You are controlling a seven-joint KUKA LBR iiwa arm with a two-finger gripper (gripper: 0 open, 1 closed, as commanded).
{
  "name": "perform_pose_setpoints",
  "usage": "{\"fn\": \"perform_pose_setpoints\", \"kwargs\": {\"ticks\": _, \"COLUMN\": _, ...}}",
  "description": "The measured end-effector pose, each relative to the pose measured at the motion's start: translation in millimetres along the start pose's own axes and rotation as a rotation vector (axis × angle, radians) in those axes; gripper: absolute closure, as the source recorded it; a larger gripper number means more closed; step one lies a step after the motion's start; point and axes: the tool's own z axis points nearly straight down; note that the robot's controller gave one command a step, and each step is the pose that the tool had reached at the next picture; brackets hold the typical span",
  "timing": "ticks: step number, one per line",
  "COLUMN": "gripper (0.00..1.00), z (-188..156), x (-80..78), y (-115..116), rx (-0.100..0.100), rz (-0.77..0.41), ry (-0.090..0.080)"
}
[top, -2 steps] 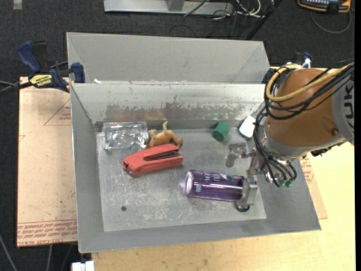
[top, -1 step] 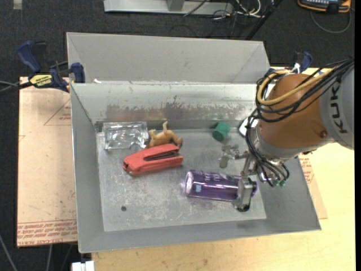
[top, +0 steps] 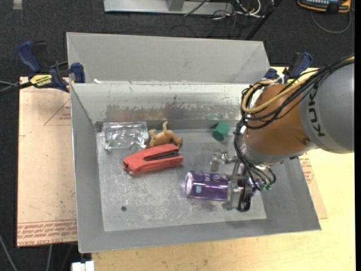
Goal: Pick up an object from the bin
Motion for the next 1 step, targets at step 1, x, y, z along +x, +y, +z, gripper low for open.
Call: {"fn": "perform_pose_setpoints", "kwargs": {"ticks": 1, "gripper": 0.00, "z": 25.0, "x": -8.0, "y": 8.7, "rx": 0.000, "rz": -0.038, "ry": -0.001}}
